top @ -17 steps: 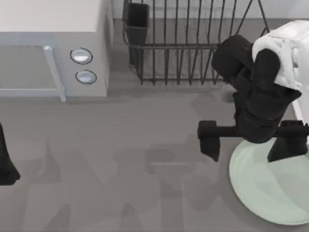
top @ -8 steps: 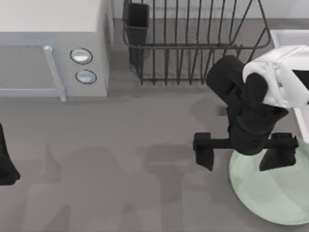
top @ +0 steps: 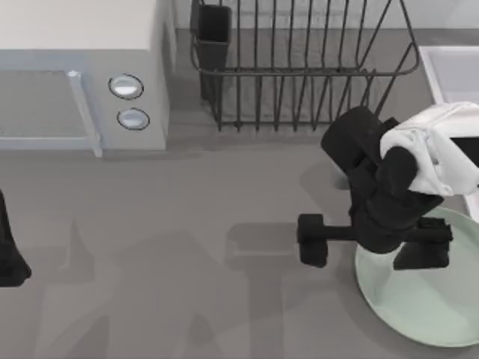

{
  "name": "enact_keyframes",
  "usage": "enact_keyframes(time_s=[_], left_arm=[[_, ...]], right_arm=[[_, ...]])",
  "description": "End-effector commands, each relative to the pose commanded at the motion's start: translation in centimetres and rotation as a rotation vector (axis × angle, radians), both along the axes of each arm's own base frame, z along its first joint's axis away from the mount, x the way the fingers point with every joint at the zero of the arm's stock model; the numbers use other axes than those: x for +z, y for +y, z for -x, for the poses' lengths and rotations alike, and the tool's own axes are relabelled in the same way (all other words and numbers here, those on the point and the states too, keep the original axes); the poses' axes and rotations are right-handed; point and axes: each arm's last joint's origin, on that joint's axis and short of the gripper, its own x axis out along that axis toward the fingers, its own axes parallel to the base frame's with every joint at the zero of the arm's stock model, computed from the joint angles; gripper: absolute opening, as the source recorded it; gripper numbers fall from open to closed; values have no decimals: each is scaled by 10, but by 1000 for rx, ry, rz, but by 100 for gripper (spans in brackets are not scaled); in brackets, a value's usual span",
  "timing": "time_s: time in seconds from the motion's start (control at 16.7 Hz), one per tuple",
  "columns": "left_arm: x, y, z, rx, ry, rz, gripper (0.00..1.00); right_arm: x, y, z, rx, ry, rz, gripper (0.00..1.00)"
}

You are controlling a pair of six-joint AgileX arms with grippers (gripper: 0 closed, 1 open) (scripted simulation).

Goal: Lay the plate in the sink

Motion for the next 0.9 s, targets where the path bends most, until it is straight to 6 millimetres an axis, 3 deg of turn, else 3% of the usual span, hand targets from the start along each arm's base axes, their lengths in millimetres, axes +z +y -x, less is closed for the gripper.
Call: enact_keyframes(time_s=[0.12,0.9], left_arm=[[0,0,0,0,0,0,100],[0,0,0,0,0,0,100]], right_arm=[[0,0,0,0,0,0,100],[0,0,0,0,0,0,2]])
